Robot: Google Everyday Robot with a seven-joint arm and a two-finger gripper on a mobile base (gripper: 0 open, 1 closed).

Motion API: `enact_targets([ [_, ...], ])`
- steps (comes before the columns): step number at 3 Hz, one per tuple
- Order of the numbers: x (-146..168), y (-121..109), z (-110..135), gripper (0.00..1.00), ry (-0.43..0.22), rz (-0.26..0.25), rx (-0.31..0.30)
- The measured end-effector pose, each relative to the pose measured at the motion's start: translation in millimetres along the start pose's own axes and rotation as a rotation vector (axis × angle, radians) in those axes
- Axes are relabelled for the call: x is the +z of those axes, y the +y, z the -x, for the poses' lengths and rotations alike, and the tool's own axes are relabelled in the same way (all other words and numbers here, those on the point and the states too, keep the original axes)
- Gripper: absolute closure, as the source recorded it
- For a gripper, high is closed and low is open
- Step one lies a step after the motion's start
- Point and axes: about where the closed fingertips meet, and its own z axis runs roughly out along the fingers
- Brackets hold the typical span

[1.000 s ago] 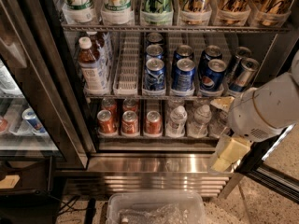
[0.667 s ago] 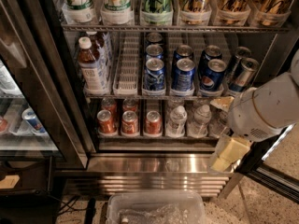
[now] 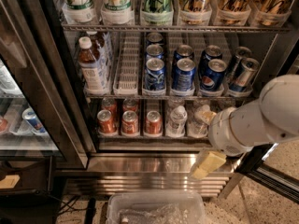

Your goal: Pick coke can from bottom shelf of fridge

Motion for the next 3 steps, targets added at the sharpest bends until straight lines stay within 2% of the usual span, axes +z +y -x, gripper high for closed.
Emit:
enact_targets([
  [1,69,3,6,0.0,-0.077,-0.012,-0.021],
  [2,70,3,6,0.0,-0.077,-0.012,-0.021],
  [3,86,8,5,0.0,-0.114,-0.033,0.007],
])
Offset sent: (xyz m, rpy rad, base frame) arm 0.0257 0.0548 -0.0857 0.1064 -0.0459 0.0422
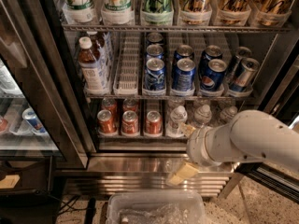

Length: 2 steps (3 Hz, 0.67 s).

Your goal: Pick coke can from bottom shelf of fridge

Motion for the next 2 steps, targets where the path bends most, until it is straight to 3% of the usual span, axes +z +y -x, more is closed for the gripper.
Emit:
enact_targets([
  [2,68,8,-1,0.0,-0.204,-0.081,0.083],
])
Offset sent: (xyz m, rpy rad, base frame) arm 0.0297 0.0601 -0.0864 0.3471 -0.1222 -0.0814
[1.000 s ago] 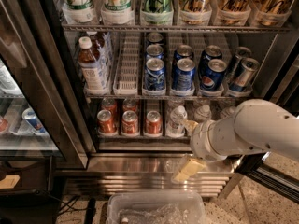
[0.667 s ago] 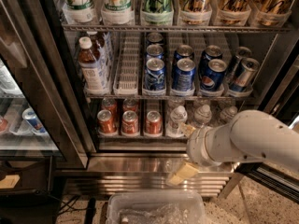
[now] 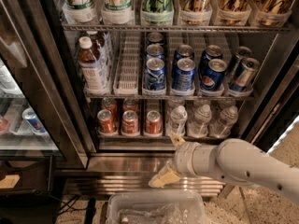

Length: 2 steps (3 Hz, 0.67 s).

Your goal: Pick coke can from bottom shelf of fridge

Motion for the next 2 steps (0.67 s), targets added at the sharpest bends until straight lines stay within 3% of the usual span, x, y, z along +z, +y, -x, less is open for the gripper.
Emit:
enact_targets([
  [1,27,2,-4,0.0,-0.063,-0.014,0.0],
  [2,63,2,-21,0.0,-0.126,-0.038,0.045],
])
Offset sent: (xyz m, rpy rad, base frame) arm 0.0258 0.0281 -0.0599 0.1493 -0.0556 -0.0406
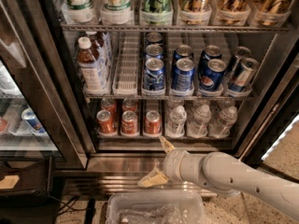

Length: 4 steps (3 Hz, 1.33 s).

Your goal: Pick coke can from bottom shelf of fridge

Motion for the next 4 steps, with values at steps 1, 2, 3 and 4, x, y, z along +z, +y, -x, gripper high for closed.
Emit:
enact_targets([
  [1,1,1,-1,0.0,-0.001,0.001,0.004],
  [2,0,8,-1,0.0,-0.009,0.003,0.026],
  [3,5,22,-8,0.0,-0.062,-0.051,0.068],
  [4,24,18,-2,0.0,-0.151,-0.207,0.12],
])
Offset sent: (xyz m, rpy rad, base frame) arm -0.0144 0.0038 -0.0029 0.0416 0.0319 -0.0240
